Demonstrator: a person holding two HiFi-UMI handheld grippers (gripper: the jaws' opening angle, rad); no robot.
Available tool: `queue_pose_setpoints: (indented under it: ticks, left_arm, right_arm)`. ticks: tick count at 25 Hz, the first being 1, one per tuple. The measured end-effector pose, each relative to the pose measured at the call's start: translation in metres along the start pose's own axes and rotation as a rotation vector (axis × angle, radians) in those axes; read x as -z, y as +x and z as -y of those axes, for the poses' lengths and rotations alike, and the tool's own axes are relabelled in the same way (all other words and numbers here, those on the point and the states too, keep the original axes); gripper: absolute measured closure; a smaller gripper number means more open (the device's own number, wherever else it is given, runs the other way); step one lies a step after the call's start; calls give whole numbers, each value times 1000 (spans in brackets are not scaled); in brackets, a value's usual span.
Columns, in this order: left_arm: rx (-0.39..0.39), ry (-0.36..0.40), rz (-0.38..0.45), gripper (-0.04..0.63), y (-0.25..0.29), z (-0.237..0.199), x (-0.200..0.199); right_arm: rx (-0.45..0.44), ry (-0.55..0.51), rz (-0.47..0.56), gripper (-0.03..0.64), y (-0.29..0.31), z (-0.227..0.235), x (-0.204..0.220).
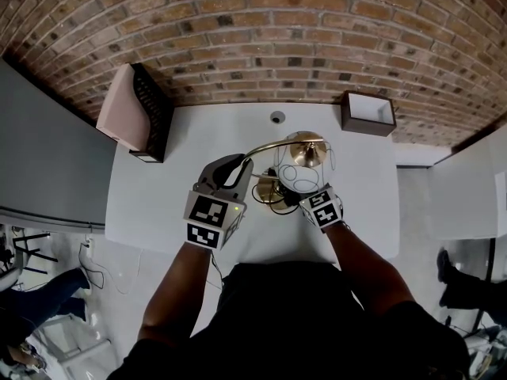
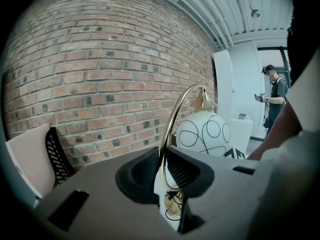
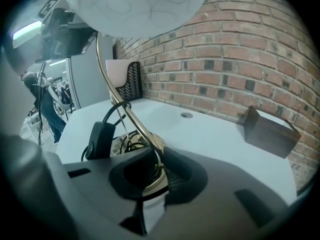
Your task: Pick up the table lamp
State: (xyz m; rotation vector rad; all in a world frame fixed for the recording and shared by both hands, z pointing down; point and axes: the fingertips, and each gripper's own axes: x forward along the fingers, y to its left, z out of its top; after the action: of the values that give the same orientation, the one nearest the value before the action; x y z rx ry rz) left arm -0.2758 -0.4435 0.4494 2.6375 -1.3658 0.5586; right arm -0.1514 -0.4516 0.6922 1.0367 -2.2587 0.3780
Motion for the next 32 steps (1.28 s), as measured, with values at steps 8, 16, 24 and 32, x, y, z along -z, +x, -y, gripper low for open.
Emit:
queue_pose_setpoints:
  ticks: [8, 16, 24, 32]
  left_arm:
    - [-6, 12, 2, 546, 0, 0, -1]
    - [49, 62, 16, 548, 1, 1, -1]
    - [102, 81, 68, 549, 3, 0, -4]
    - [129, 102, 99, 549, 3, 0, -6]
  right_arm:
    - [-38, 50, 40, 562, 2, 0, -1]
    - [-85, 91, 60, 563, 4, -1, 0]
    - [-127, 117, 72, 563, 5, -3, 1]
    - [-141, 113, 95, 565, 5, -4, 0]
